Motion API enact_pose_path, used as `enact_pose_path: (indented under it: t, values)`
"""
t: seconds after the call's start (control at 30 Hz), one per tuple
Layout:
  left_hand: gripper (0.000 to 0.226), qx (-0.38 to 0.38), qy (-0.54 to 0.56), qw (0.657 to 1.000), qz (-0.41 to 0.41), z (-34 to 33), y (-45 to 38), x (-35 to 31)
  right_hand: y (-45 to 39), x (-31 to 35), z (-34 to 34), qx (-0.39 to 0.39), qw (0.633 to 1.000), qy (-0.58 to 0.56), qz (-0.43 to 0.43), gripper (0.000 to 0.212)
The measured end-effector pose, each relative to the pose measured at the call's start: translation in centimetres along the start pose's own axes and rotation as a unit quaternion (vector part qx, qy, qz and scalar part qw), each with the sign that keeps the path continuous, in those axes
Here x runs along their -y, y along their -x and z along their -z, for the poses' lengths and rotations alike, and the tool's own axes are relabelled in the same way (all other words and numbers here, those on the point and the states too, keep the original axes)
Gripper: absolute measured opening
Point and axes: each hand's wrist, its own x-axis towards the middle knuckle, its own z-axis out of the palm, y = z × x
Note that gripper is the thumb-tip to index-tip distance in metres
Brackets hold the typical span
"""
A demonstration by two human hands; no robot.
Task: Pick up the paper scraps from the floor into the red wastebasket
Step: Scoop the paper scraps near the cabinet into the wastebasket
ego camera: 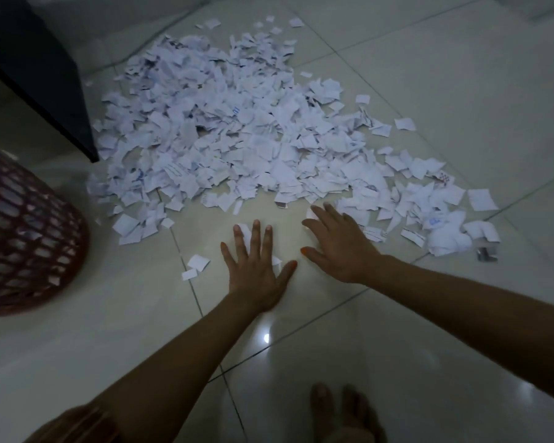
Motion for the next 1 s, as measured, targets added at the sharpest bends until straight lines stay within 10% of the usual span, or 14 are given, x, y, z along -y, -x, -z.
enact_pose_path:
  t: [0.4,0.77,1.0]
  values:
    - [0.062,-0.015,-0.014,0.994,-0.104,2.1,-5.8,-3.8,4.7,-4.6,-3.0,-0.134,0.963,0.007,-0.234,0.080]
    - [0.070,-0.032,0.060,0.989,-0.134,1.3,-5.6,-6.0,4.2,-11.4,-0.6,-0.172,0.837,-0.080,-0.512,0.102]
    - [0.070,-0.057,0.092,0.985,-0.132,0.9,-5.9,-5.4,1.0,-9.4,-1.6,-0.123,0.913,-0.057,-0.384,0.102]
